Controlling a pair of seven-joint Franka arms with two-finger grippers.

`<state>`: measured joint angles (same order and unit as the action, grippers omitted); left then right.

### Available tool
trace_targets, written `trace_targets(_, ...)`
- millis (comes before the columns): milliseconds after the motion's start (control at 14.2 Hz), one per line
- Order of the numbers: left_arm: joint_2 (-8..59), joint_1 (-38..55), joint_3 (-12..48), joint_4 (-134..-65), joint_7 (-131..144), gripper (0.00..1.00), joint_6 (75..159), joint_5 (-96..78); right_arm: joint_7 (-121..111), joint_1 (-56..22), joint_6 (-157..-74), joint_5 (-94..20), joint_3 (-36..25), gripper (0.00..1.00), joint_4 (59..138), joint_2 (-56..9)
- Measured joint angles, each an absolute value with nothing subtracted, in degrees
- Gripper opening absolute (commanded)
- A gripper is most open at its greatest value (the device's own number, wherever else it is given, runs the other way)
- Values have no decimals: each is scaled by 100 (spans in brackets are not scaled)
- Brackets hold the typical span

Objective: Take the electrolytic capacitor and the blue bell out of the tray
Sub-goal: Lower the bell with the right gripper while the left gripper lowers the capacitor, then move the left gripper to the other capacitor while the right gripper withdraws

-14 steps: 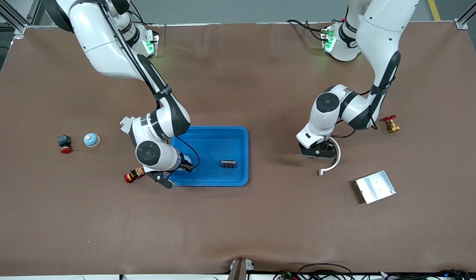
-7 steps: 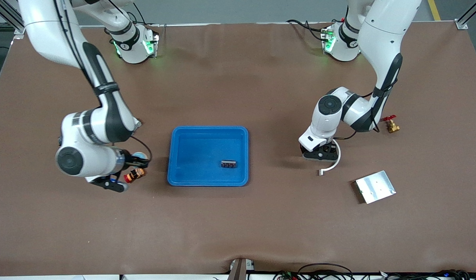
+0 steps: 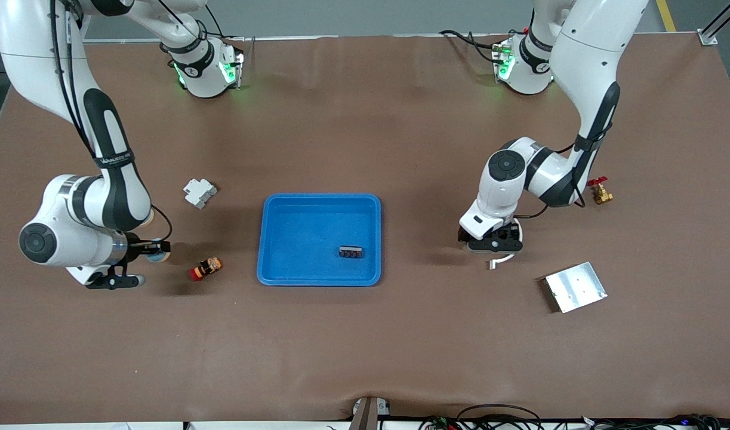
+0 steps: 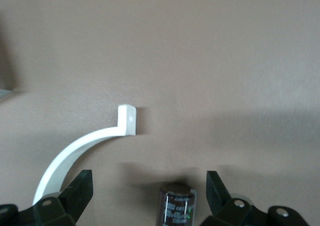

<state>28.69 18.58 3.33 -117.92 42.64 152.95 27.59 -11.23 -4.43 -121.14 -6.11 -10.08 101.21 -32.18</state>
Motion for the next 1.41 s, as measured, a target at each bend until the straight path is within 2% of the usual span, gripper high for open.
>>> trace_targets(352,2811,1948,720,-10692,5324,100,13750,1401,-883,-625,-12469,-611,-993,10,10170,-3254)
trace_targets(493,2809,2005,774,-10362,6292,100,13471,1050,-704,-774,-12573,-610,-990,15,10179,-3349)
trace_targets(634,2839,2137,810,-10120,7434,100,13366,897,-676,-836,-12603,-609,-991,28,10184,-3469)
trace_targets(705,2898,2239,813,-9975,7999,100,13257,885,-676,-838,-12612,-606,-992,39,10185,-3528)
trace_targets(775,2988,2332,815,-9810,8548,100,13171,871,-676,-838,-12621,-603,-998,63,10185,-3570)
trace_targets(846,3118,2423,814,-9611,9207,100,13126,866,-676,-838,-12627,-600,-1005,100,10185,-3593)
trace_targets(1127,3720,2727,801,-8836,10772,100,13026,874,-664,-817,-12608,-595,-1042,100,10181,-3598)
trace_targets(1409,3917,2954,768,-8563,11137,100,12822,874,-627,-807,-12431,-595,-1060,100,10104,-3397)
